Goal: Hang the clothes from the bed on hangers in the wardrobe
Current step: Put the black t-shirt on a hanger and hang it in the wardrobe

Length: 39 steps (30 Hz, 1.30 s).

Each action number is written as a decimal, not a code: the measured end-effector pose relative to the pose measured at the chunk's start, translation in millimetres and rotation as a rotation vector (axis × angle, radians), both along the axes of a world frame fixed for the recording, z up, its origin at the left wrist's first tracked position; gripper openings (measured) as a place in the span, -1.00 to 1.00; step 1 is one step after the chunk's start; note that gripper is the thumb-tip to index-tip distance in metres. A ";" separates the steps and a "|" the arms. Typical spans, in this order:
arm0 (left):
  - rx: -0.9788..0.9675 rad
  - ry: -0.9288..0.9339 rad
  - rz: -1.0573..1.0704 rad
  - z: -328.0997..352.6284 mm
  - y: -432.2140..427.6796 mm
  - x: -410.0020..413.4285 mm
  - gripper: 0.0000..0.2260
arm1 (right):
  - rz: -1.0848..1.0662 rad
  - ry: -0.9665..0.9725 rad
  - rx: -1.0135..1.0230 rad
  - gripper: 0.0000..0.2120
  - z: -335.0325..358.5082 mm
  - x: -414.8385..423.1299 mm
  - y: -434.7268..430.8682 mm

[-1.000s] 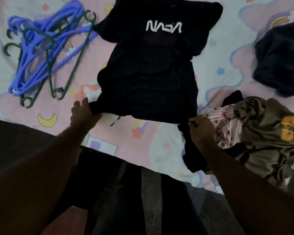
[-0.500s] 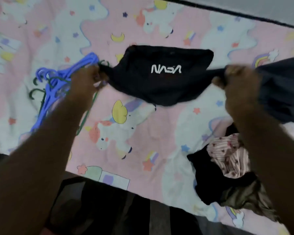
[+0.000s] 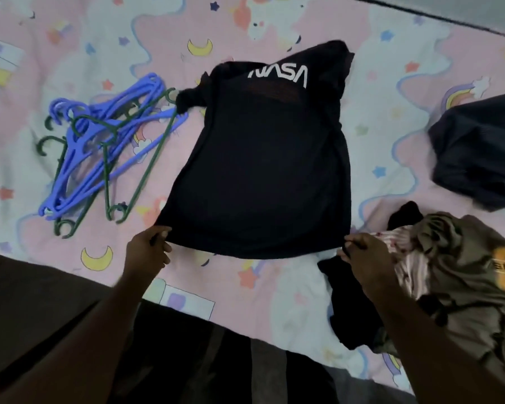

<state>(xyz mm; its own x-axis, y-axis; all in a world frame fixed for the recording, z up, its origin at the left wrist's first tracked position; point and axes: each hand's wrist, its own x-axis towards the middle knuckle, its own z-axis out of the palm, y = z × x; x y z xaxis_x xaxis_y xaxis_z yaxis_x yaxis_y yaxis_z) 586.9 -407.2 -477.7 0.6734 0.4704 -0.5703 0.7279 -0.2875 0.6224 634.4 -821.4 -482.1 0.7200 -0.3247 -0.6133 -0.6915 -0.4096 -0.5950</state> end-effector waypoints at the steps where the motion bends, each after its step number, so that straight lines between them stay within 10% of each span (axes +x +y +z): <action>1: 0.021 0.045 0.008 -4.6 -0.4 -5.4 -0.80 | 0.046 -0.039 -0.062 -0.87 2.0 -2.2 0.5; 7: 0.586 0.177 -0.263 -3.4 -48.5 -20.0 -0.56 | 0.273 -0.182 -0.241 -0.05 -1.7 -23.0 0.9; 10: 0.370 -0.060 -0.485 -14.6 -108.4 -15.6 -0.68 | 0.506 -0.145 -0.328 0.17 -20.2 -43.3 -4.8; 14: -0.076 0.019 -0.755 -24.9 -208.5 -21.1 -0.65 | 0.674 -0.139 -0.526 -0.16 -41.3 -58.9 -30.1; 19: -0.160 0.161 -0.810 -36.1 -271.3 -25.2 -0.70 | 0.692 -0.196 -0.630 -0.51 -51.8 -49.7 -94.0; 30: 0.430 -0.075 -0.901 -42.6 -194.4 -4.1 -0.68 | 0.578 -0.069 -0.497 -0.20 -32.8 -37.4 -83.2; 39: 0.740 -0.001 -0.889 -48.4 -122.6 3.0 -0.80 | 1.025 -0.223 -0.298 -0.33 -39.4 -43.7 57.1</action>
<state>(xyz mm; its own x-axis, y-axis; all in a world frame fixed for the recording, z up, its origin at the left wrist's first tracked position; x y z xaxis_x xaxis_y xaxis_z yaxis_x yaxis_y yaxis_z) 589.8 -529.8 -526.1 0.9346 0.0485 -0.3525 0.0849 -0.9925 0.0884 590.7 -764.3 -521.5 0.8184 0.3799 -0.4312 0.1724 -0.8781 -0.4464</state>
